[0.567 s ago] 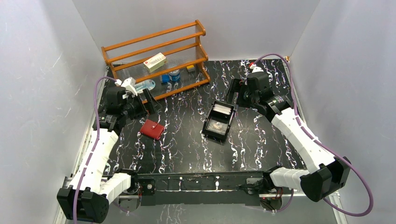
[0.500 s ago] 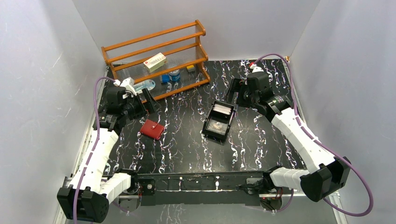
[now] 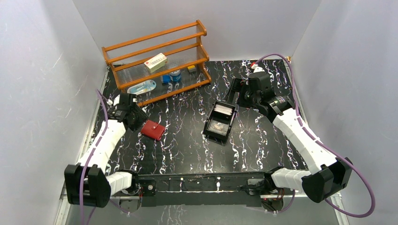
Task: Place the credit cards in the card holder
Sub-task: Move the card holder to the center of the board.
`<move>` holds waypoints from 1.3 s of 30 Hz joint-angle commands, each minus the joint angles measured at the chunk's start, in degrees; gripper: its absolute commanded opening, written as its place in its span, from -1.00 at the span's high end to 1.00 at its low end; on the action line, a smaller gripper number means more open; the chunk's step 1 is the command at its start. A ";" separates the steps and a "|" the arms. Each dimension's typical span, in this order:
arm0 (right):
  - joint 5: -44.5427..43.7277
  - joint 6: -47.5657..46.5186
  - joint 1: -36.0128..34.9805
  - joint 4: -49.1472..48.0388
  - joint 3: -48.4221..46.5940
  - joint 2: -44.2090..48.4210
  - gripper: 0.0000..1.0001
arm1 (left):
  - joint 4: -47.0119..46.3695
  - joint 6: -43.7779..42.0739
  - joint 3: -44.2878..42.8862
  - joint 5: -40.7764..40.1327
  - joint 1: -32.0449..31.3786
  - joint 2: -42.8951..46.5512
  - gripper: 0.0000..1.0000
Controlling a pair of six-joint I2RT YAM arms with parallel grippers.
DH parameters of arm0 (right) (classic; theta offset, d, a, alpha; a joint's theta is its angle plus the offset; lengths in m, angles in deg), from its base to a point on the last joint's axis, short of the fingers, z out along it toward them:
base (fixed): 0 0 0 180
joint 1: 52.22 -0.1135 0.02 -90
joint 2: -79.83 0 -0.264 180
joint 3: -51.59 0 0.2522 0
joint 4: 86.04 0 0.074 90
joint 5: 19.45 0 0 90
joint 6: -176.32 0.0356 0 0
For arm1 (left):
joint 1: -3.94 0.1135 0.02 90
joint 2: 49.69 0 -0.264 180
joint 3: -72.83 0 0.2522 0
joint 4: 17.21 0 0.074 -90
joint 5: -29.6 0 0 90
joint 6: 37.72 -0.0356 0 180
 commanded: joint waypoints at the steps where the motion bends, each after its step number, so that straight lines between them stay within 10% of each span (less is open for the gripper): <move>1: 2.44 1.28 0.23 -3.03 -2.37 2.23 -0.96 | 4.15 8.40 1.32 -6.07 0.55 -4.13 0.10; 22: 9.55 6.04 0.16 -3.92 -0.73 2.01 -0.78 | -9.08 9.70 11.71 -3.64 0.55 -10.00 0.05; 33: 5.27 10.93 -9.85 -5.97 2.00 -2.40 -0.58 | -20.10 0.31 13.65 8.14 0.37 -11.80 0.98; 39: 1.66 11.22 -16.68 -6.04 -0.11 -10.28 -0.41 | -20.36 -4.53 10.83 20.65 -0.52 -13.09 1.00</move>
